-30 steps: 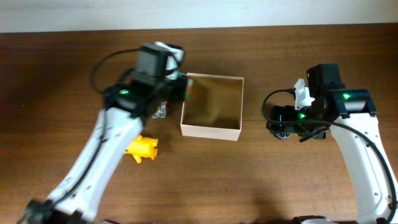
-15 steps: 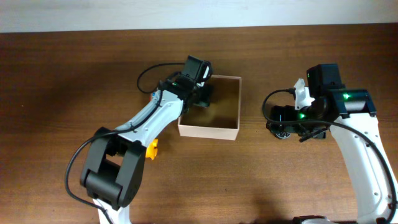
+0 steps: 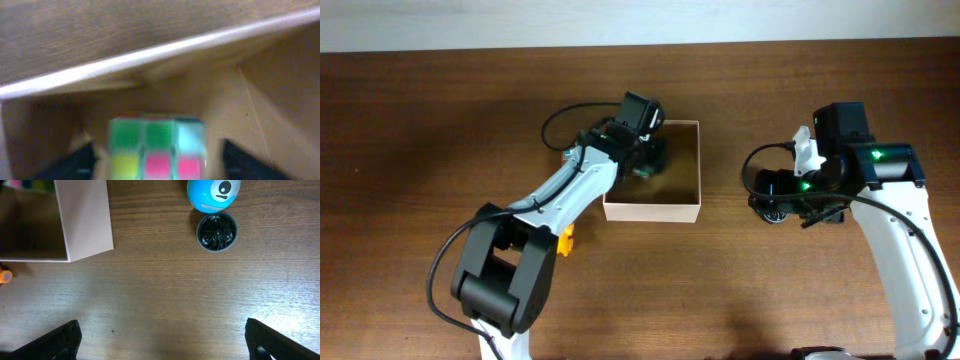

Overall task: Pack container
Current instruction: 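Lower the cube into the box and open left gripper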

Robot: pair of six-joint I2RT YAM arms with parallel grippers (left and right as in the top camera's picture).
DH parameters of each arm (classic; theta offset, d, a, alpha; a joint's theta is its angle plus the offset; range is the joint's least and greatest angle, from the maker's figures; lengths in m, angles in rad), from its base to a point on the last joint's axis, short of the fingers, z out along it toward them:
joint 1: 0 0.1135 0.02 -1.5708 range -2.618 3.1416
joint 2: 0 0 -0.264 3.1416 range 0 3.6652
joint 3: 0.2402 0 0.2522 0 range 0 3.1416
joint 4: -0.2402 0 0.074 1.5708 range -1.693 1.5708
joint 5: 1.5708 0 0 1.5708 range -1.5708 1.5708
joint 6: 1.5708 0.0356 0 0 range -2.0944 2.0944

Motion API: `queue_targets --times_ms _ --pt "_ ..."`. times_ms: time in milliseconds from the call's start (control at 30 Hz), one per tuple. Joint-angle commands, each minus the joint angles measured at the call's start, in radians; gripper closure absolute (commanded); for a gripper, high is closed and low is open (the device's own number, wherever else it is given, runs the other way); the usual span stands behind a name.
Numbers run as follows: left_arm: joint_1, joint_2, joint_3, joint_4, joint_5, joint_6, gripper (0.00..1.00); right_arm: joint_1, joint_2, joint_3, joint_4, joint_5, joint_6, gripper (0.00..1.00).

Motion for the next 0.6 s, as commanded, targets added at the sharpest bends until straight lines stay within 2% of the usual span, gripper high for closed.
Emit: queue_targets --times_ms 0,133,167,200,267,333,433,500,567 --pt "-0.022 -0.01 0.038 -0.03 -0.007 -0.009 0.05 -0.008 0.004 0.007 0.0 0.006 -0.004 0.01" --pt "-0.046 -0.02 0.087 -0.092 -0.016 -0.035 0.04 -0.008 0.004 0.007 0.0 0.006 -0.004 0.01" --pt "-0.053 -0.02 0.09 -0.095 -0.004 -0.035 0.08 -0.008 0.004 0.007 0.0 0.006 -0.004 0.01" --pt "-0.059 -0.019 0.09 -0.095 0.012 -0.035 0.24 -0.008 0.004 0.007 0.0 0.006 -0.004 0.01" --pt "-0.069 -0.014 0.089 -0.095 0.02 -0.034 0.5 -0.008 0.004 0.007 0.0 0.006 -0.004 0.01" --pt "-0.074 -0.007 0.089 -0.088 0.019 -0.034 0.7 -0.008 0.004 0.007 0.001 0.006 -0.004 0.01" --pt "-0.074 0.014 0.089 -0.075 0.007 -0.034 0.91 -0.008 0.004 0.007 0.0 0.006 -0.004 0.01" --pt "-0.074 0.039 0.089 -0.064 0.008 -0.034 0.97 -0.008 0.004 0.007 0.0 0.006 -0.004 0.01" --pt "-0.074 0.072 0.089 -0.046 0.01 -0.034 0.98 -0.008 0.004 0.007 0.0 0.006 -0.004 0.01"
